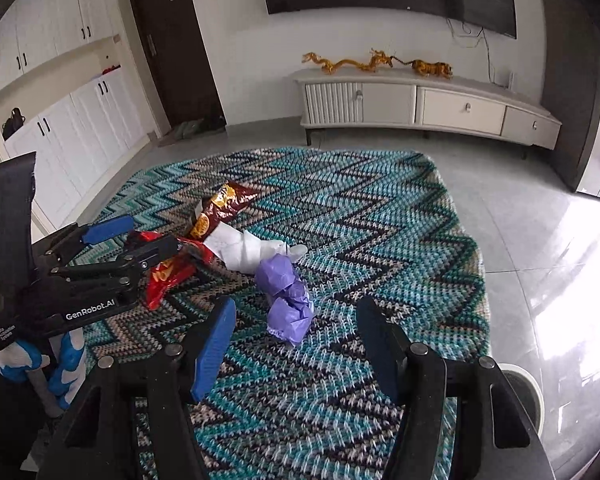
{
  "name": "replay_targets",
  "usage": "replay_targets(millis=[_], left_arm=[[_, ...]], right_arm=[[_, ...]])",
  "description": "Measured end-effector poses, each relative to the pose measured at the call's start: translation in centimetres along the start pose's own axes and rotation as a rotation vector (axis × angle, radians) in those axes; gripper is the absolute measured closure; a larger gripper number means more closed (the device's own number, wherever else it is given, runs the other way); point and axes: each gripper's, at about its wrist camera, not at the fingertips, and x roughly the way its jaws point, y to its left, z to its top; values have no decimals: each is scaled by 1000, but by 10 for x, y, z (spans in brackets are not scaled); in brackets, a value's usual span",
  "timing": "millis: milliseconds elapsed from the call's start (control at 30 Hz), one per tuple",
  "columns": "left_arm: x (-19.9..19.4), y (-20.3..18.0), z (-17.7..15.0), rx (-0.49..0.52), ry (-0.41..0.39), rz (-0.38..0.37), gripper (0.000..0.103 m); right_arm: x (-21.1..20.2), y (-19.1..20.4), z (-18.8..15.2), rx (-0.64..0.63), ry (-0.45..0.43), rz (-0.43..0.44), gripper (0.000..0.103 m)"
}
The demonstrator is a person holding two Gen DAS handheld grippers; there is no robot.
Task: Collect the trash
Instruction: 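Grasp the purple paper with the right tool while the left tool grasps the red chip bag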
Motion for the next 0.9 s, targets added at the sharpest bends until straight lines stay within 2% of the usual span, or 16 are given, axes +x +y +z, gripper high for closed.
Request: replay_targets(millis=[233,367,433,500,567,633,900], left_arm=[[24,19,-8,-108,59,-107,26],[26,22,-10,-126,71,-123,29],[25,19,-11,-117,72,-129,44],[23,19,-13,-114,77,-143,55],[20,17,-15,-109,79,-153,63],[14,15,-17,-106,78,-165,76],[-25,6,-25,-103,37,-202,83]], right_arm=[[35,-3,4,7,33,30,43],[52,-3,4,20,56,45,43],[57,-3,2,18,72,72,61],[59,-3,0,19,82,79,69],[55,-3,-2,18,79,87,72],[45,-3,-6,14,69,95,72],[-10,9,-28,23,12,118,72]])
